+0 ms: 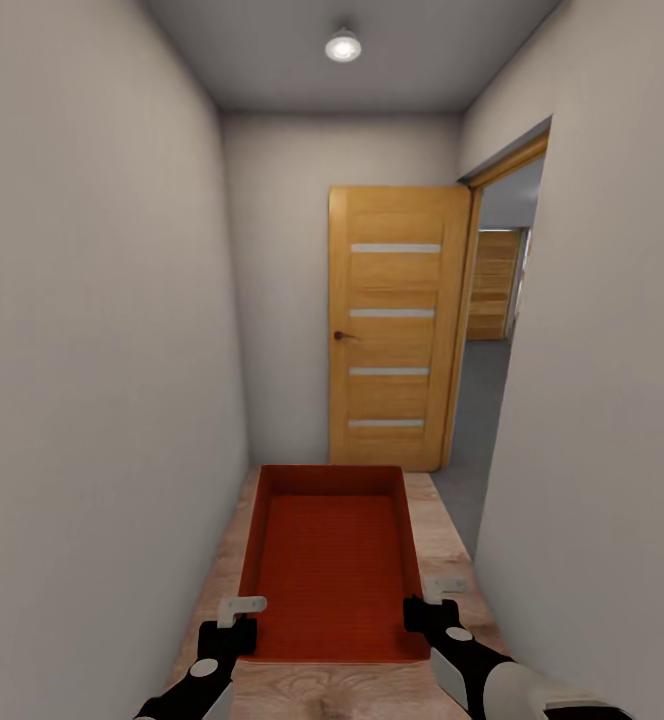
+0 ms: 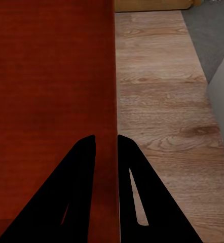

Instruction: Move the two storage containers from the living room to the garage. In the garage, place one container on the floor and stack the other container on top of it (either order is fine).

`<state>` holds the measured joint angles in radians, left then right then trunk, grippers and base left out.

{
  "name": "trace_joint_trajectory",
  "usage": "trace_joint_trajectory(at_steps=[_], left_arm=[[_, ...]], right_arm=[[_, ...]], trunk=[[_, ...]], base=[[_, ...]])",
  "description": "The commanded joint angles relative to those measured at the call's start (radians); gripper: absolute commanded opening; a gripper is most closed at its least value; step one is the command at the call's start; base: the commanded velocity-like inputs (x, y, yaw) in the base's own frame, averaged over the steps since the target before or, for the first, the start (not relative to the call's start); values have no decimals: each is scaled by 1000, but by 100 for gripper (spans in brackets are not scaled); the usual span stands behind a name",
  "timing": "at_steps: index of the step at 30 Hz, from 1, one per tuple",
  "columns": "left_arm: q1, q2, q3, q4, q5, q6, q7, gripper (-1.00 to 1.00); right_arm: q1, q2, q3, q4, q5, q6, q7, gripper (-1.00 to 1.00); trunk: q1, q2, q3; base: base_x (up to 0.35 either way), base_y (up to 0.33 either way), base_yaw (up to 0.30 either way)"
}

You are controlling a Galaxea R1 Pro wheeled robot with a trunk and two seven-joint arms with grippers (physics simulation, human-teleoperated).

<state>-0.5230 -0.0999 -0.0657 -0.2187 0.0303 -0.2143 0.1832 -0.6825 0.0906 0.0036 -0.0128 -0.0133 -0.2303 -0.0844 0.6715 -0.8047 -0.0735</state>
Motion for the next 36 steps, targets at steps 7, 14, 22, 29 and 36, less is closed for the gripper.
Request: trace_joint_trajectory(at_steps=[7,14,22,29,36], left_arm=[[-2,0,16,-2,-4,-49,10,-100],[-2,0,17,-2,-4,-49,10,-100],[-2,0,17,-2,-4,-49,10,-100],[-2,0,17,-2,-4,-49,10,-100],[-2,0,17,-2,-4,-49,10,-100]], right_arm=[[0,0,-27,4,-21,-6,-14,-100],[0,0,-27,4,-20,-6,-14,-100],[-1,0,-27,4,-20,-6,-14,-100],[-1,0,-27,4,-20,-6,-14,-100],[0,0,-27,4,-20,-6,-14,-100]], trunk=[[1,-1,-2],[1,-1,-2],[1,-1,-2],[1,-1,-2],[1,-1,-2]], base=[[322,0,0],[321,0,0],[321,0,0],[322,0,0],[321,0,0]])
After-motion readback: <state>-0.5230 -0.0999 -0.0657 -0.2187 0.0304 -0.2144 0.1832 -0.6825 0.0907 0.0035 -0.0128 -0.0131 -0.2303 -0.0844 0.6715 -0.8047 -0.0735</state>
